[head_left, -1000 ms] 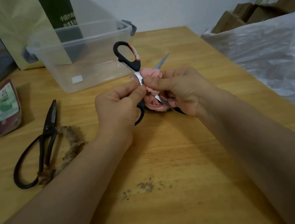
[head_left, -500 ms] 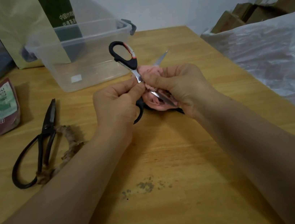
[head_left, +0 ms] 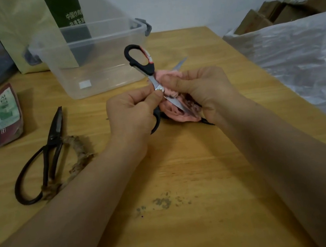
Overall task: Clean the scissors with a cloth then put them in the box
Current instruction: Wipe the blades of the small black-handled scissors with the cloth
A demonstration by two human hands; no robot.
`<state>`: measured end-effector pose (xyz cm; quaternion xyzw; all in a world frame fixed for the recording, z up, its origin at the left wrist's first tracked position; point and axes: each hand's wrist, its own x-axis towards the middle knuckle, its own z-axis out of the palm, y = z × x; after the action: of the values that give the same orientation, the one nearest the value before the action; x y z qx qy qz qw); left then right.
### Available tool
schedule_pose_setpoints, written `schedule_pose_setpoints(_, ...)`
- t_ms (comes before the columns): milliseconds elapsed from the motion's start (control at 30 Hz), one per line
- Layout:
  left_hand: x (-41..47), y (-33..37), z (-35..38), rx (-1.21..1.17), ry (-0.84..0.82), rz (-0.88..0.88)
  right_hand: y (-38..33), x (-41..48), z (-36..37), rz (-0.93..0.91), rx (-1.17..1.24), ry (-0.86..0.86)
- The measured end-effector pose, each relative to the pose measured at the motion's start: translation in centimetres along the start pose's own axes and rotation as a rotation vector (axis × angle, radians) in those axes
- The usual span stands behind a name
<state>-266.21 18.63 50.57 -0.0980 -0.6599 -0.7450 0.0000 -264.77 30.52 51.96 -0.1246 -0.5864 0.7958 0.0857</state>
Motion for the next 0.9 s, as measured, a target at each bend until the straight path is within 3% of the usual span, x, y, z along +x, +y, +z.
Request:
schedule_pose_setpoints(133,0.0,-0.1,0.3,0.019,-0.025,-0.012,-0.9,0.3,-1.0,-0.078,0.053,0.118)
schedule_pose_setpoints(300,-0.1,-0.1,0.0,0.028,-0.007,0.016,-0.2,-0.4,-0.1,0.011,-0.088,-0.042)
schedule_pose_setpoints(500,-0.3,-0.1,0.3,0.034,-0.035,-0.006,-1.1,0.1,-1.2,-0.058,0.071,0.145)
schedule_pose_setpoints(667,0.0,-0.3,0.0,0.050,-0.018,0.011,0.0,-0.2,-0.3,-0.066,-0.109,-0.027)
schedule_pose_setpoints(800,0.0,-0.3,0.1,0.051,-0.023,-0.005,-0.7,0.2,-0.8,-0.095,0.068,0.103)
schedule_pose_setpoints(900,0.0,-0.4,0.2,0.061,-0.020,-0.009,-0.8,0.2,-1.0,-0.100,0.011,0.096)
